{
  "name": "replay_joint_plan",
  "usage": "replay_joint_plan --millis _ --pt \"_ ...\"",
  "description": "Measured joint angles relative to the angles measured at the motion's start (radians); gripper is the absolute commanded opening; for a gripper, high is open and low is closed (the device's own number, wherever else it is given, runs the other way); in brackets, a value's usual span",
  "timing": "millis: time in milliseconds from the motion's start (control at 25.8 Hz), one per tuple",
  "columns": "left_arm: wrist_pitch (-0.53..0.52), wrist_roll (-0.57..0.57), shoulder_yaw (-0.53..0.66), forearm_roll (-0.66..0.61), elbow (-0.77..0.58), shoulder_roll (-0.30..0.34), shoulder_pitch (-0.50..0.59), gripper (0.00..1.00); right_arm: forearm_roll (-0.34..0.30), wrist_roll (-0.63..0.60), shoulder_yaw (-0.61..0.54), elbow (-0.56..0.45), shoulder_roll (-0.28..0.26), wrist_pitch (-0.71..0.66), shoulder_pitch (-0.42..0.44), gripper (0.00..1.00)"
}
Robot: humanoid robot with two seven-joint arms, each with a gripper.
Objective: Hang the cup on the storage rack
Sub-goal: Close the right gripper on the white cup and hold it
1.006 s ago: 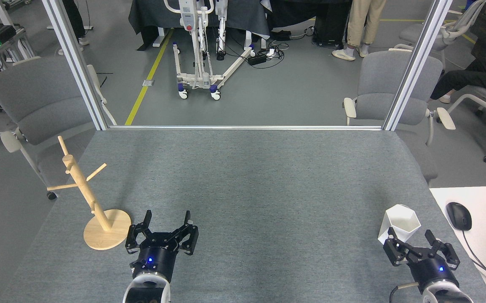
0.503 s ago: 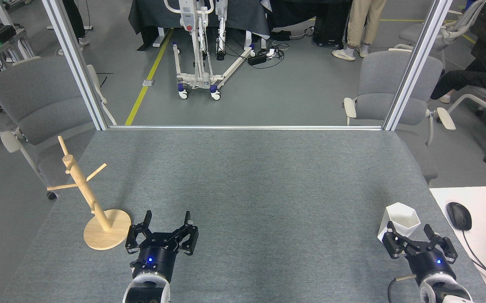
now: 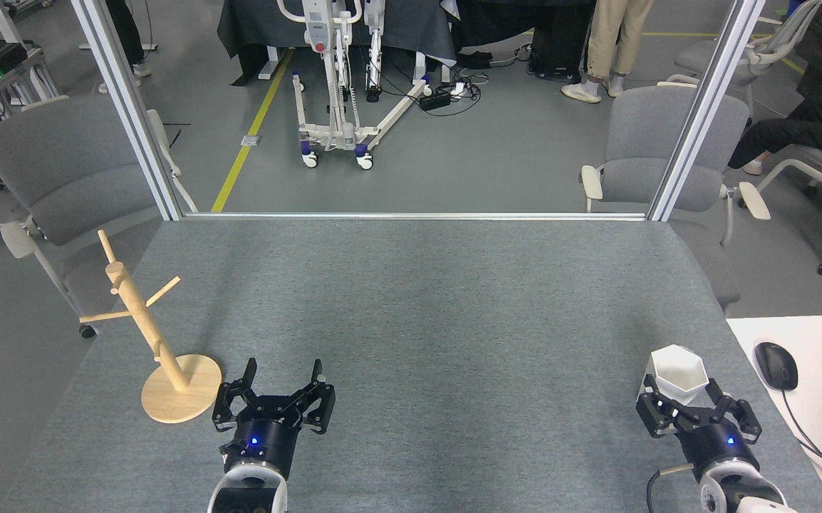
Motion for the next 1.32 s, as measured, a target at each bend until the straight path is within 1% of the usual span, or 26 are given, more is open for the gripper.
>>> replay_joint_plan --millis 774,1084,1316 --pt "0.002 0.000 0.000 0.000 0.021 0.000 -0.014 0.99 -0.003 0.000 0.016 0.005 0.018 0.055 -0.009 1.00" --pt "0.001 0.000 0.000 0.000 0.020 0.001 -0.013 1.00 -0.002 0.004 0.015 0.058 0.018 0.061 -0.056 1.00" --pt "0.001 0.000 0.000 0.000 0.020 0.002 -0.010 0.99 -0.001 0.000 0.014 0.075 0.017 0.062 -0.067 1.00"
